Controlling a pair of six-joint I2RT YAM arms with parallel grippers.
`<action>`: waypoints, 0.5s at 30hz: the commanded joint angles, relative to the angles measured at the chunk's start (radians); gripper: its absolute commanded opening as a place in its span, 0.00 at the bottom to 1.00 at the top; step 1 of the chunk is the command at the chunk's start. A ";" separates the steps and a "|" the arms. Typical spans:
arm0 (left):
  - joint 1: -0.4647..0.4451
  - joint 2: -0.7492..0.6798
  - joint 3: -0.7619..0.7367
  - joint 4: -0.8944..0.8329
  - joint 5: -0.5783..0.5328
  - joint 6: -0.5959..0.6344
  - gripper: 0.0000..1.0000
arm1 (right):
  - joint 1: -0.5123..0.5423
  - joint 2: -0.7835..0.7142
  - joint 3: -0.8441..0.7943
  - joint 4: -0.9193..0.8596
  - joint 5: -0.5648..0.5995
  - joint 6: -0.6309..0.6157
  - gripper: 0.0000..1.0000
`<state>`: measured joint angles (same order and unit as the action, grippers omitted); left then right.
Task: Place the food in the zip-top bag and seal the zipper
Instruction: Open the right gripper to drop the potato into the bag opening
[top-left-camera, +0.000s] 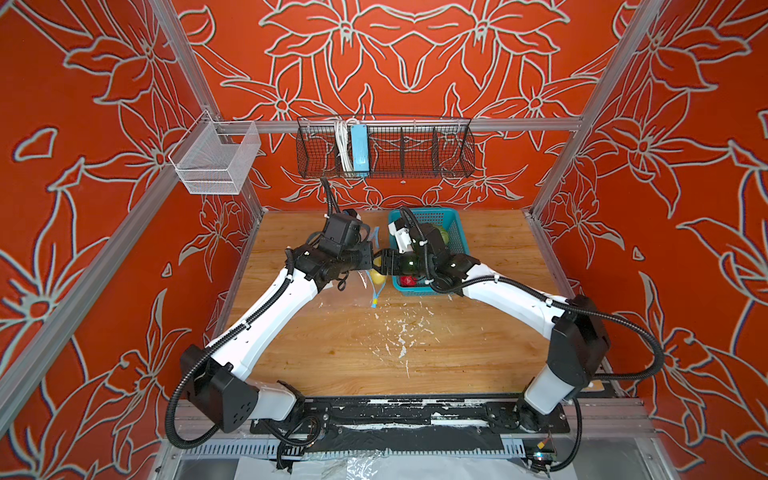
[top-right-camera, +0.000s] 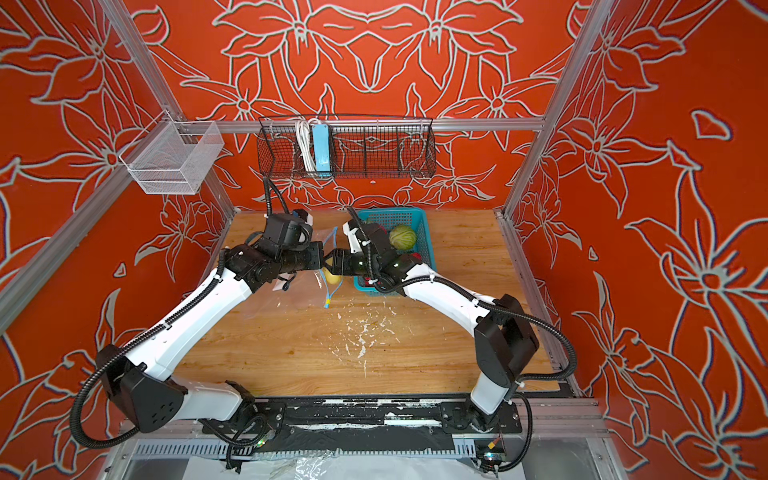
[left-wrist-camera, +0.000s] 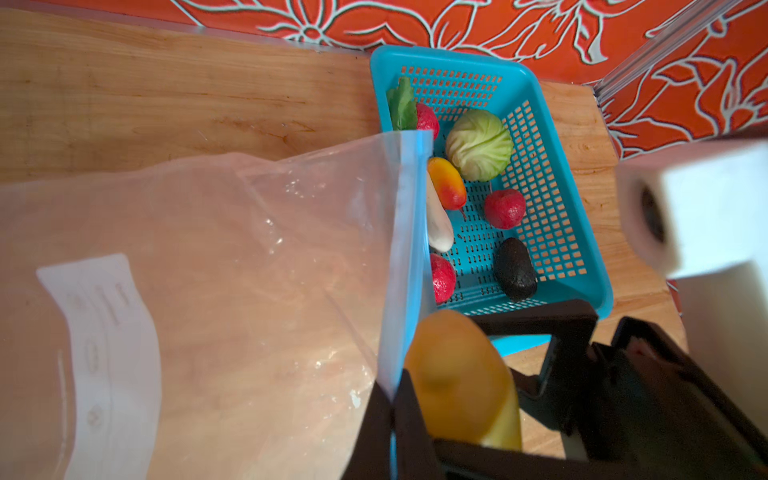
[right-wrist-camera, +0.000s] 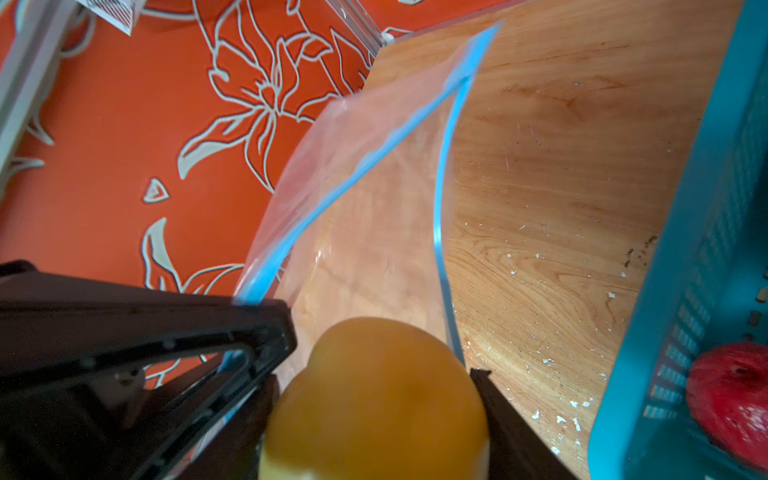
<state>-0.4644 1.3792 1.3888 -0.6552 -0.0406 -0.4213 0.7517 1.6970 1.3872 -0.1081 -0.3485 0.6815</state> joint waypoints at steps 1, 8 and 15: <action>0.003 -0.014 0.022 -0.002 0.030 -0.043 0.00 | 0.014 0.053 0.070 -0.096 -0.019 -0.048 0.68; 0.008 -0.031 0.032 -0.007 0.078 -0.108 0.00 | 0.015 0.054 0.099 -0.095 -0.065 -0.040 0.77; 0.012 -0.074 0.003 0.006 0.124 -0.196 0.00 | 0.014 -0.017 0.007 0.086 -0.050 0.075 0.74</action>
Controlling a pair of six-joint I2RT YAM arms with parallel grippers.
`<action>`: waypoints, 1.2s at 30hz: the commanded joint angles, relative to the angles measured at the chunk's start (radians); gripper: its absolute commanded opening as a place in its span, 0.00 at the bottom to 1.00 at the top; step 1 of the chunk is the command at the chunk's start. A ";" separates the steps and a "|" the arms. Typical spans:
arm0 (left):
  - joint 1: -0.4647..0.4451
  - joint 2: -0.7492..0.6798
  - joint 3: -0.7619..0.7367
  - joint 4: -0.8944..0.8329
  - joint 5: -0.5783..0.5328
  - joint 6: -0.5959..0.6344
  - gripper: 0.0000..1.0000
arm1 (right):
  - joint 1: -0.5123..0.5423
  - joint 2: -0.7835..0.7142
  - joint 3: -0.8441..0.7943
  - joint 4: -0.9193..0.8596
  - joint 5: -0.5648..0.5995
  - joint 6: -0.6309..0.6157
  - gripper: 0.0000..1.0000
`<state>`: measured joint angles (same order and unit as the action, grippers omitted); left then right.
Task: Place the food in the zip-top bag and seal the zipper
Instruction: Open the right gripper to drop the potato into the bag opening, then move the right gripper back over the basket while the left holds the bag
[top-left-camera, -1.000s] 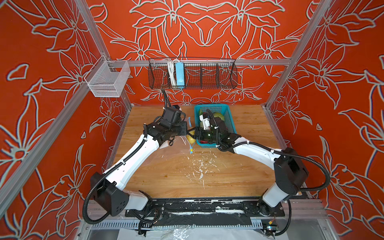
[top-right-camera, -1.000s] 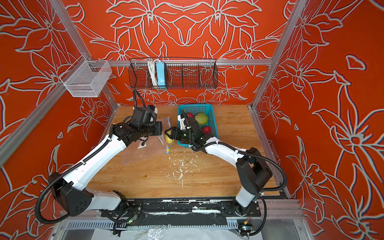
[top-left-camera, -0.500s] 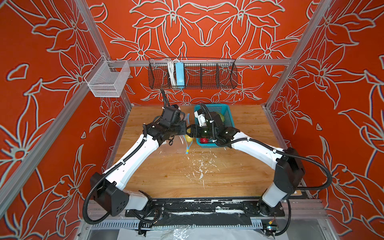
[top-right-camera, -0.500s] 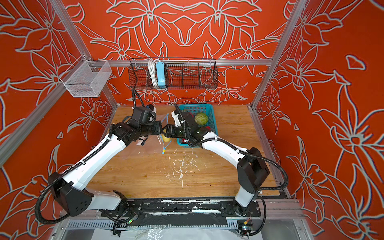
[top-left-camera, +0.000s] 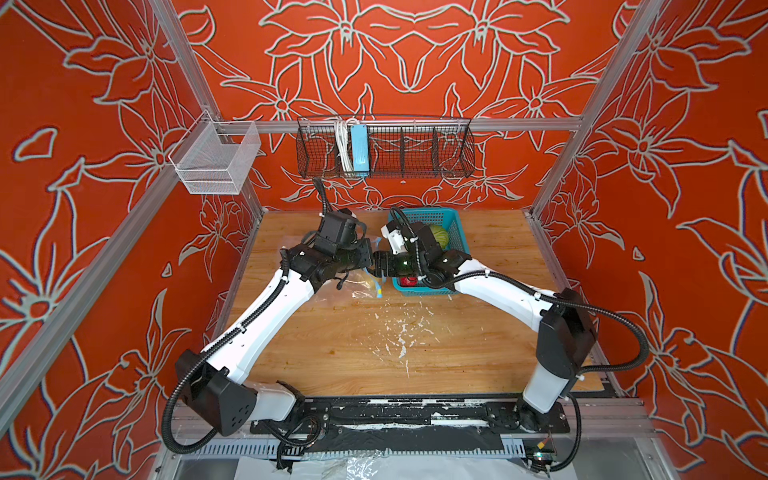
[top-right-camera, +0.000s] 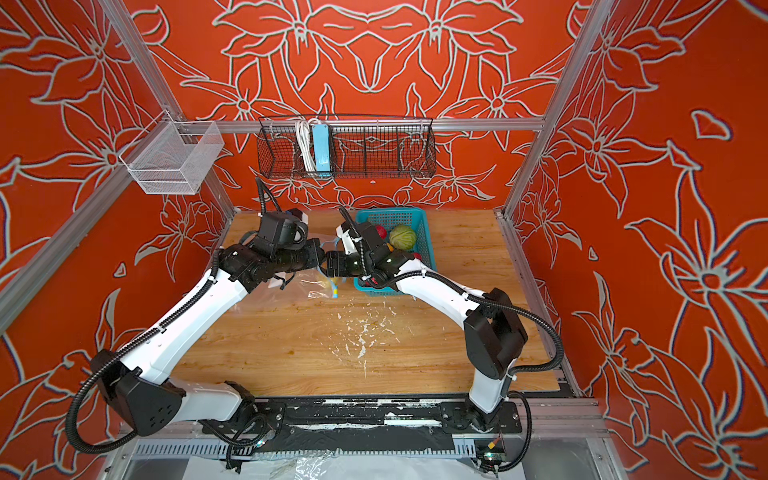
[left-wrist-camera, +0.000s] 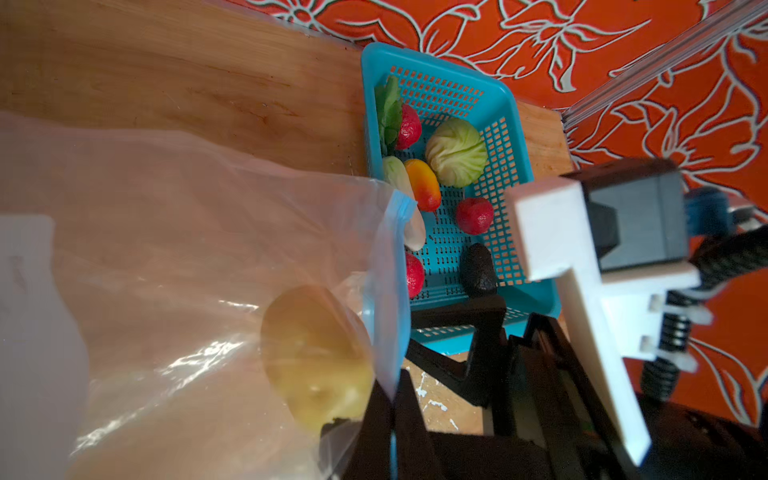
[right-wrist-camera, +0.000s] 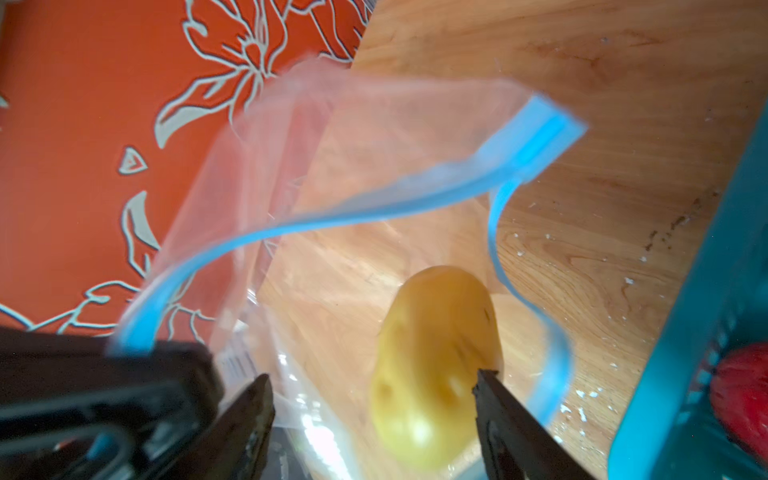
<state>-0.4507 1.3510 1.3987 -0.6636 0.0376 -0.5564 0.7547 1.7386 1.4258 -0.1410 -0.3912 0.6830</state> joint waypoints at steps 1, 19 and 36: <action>-0.002 -0.053 -0.019 0.022 0.045 -0.068 0.00 | 0.011 -0.065 -0.042 0.132 0.003 0.095 0.73; 0.000 -0.088 -0.026 -0.030 -0.127 0.019 0.00 | 0.000 -0.360 -0.094 -0.139 0.246 -0.080 0.74; 0.000 -0.083 -0.042 -0.034 -0.087 0.132 0.00 | -0.064 -0.257 0.068 -0.478 0.376 -0.198 0.98</action>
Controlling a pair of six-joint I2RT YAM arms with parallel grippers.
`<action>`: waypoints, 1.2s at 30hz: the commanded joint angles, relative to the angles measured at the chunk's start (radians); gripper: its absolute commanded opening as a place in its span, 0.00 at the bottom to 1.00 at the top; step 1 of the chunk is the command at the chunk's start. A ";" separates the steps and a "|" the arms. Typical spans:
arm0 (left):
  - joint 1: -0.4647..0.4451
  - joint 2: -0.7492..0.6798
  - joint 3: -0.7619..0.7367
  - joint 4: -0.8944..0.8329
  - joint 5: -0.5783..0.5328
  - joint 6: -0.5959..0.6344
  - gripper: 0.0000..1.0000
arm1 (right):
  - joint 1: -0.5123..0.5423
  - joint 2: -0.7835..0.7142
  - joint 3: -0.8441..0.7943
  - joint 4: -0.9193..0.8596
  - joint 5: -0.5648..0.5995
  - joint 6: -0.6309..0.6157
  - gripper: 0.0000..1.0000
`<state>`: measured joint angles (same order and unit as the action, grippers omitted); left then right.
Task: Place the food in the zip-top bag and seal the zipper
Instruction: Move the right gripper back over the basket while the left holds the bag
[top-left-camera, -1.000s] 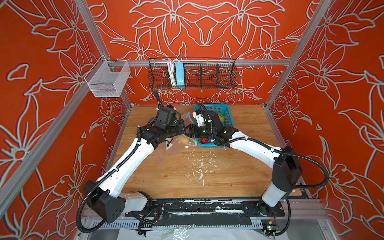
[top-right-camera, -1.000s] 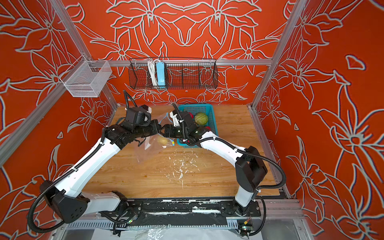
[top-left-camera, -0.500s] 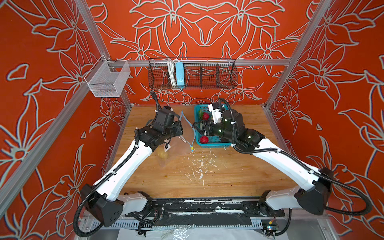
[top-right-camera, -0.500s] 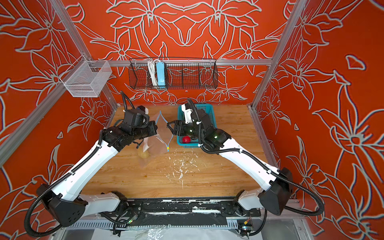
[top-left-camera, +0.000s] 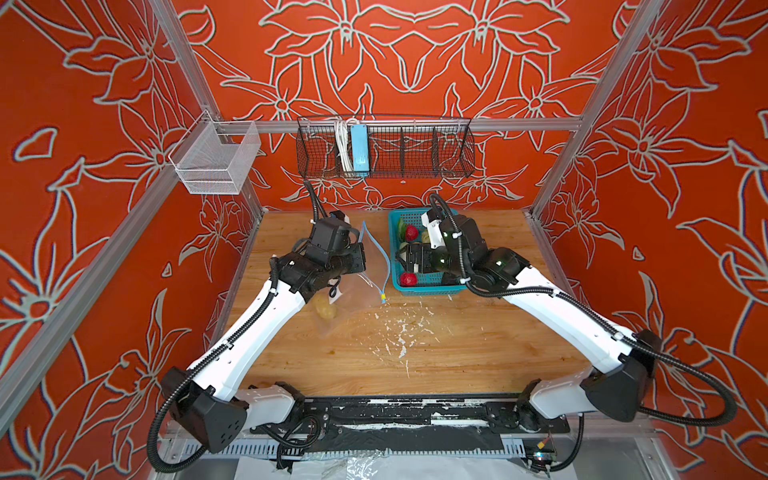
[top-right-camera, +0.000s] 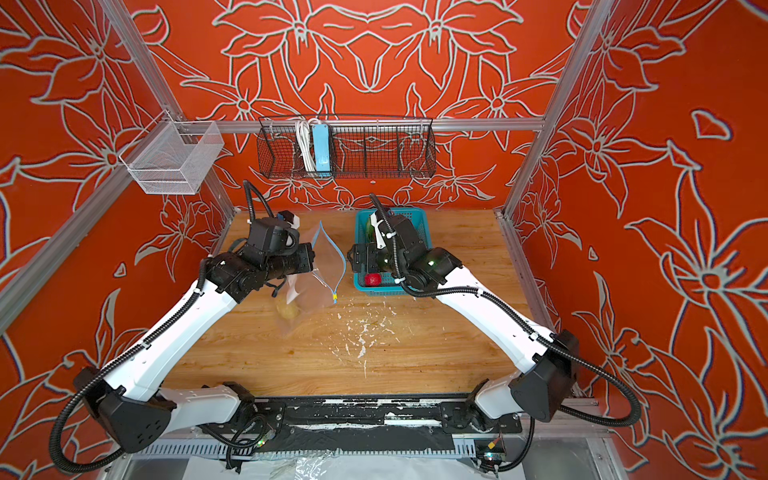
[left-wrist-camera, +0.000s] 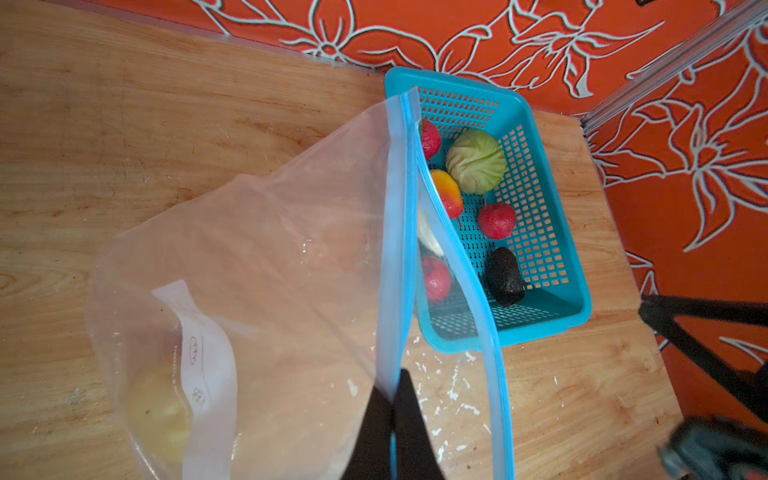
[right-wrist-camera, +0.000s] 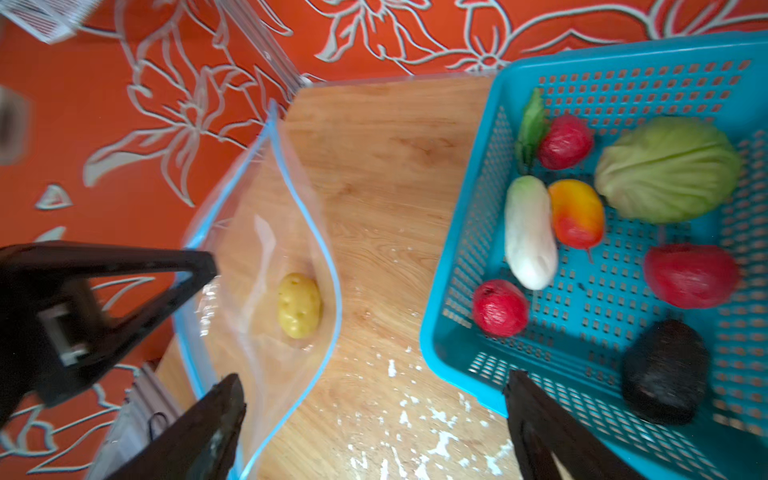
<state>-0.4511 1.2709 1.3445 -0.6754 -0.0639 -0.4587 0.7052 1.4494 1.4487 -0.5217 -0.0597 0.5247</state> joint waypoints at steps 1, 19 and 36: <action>0.000 -0.008 0.005 -0.020 0.018 0.040 0.00 | -0.021 0.046 0.058 -0.122 0.054 -0.046 0.98; 0.005 -0.080 -0.125 0.024 0.061 0.118 0.00 | -0.088 0.261 0.289 -0.412 0.296 -0.128 0.98; 0.018 0.018 -0.121 0.075 0.117 0.135 0.00 | -0.208 0.596 0.588 -0.616 0.353 -0.184 0.98</action>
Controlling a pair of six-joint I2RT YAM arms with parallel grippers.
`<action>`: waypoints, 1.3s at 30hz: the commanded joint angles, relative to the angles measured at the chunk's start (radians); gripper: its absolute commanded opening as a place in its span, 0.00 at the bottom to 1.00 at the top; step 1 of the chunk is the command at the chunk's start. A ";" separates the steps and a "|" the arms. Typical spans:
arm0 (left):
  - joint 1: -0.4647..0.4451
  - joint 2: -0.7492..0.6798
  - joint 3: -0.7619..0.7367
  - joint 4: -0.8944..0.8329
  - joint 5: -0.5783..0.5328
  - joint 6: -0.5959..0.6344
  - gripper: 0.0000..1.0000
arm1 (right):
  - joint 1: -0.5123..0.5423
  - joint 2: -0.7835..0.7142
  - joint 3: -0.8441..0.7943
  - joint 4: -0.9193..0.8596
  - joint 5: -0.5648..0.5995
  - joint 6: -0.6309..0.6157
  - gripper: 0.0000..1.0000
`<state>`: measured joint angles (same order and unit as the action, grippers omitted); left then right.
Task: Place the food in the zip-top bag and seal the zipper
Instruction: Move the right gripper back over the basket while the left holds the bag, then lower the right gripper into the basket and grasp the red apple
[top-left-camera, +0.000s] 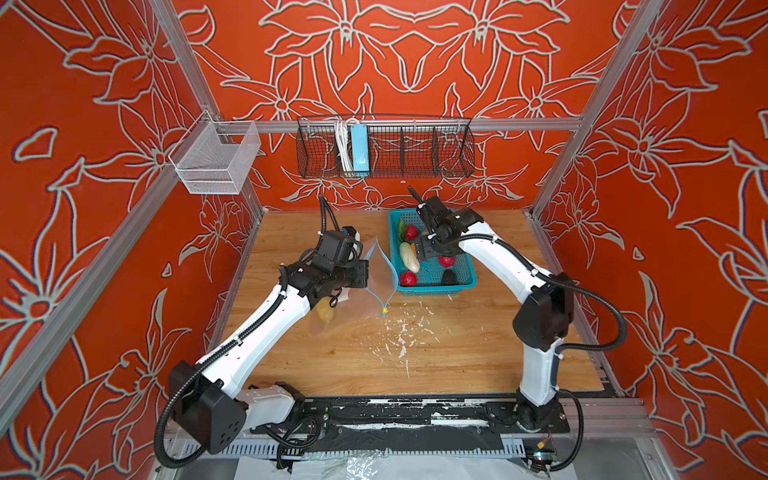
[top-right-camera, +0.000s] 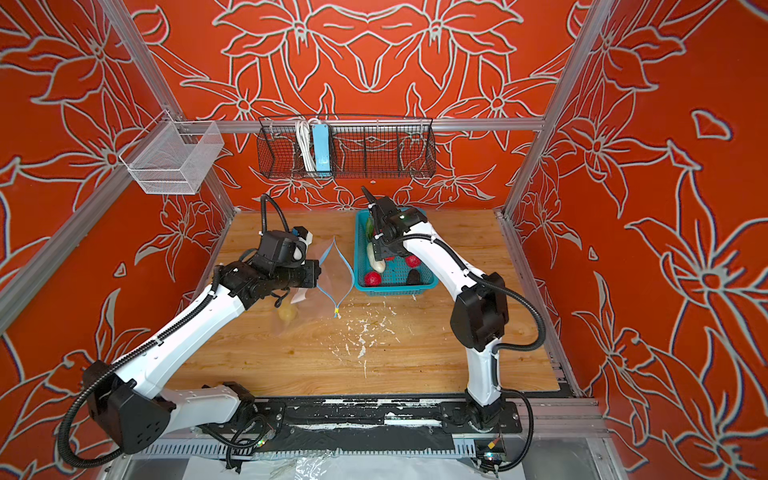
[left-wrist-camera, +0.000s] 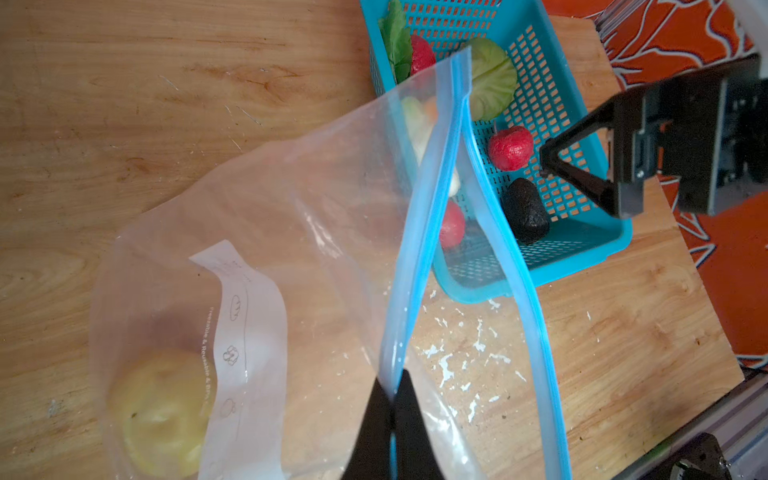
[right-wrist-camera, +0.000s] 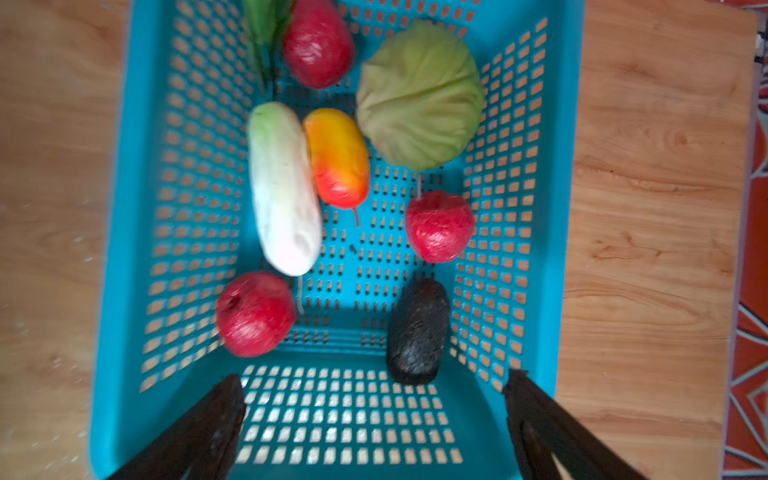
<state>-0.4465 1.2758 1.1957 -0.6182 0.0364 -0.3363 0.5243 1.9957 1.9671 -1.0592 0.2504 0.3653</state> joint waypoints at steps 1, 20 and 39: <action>0.018 0.022 0.038 0.016 0.019 0.012 0.00 | -0.036 0.076 0.097 -0.094 0.053 -0.026 0.98; 0.038 -0.017 -0.020 0.055 0.023 0.037 0.00 | -0.065 0.277 0.234 -0.117 0.034 -0.002 0.92; 0.042 -0.010 -0.029 0.078 0.083 0.062 0.00 | -0.083 0.443 0.387 -0.202 0.065 -0.031 0.84</action>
<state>-0.4118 1.2762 1.1633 -0.5510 0.1028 -0.2920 0.4484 2.4073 2.3276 -1.2221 0.2958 0.3378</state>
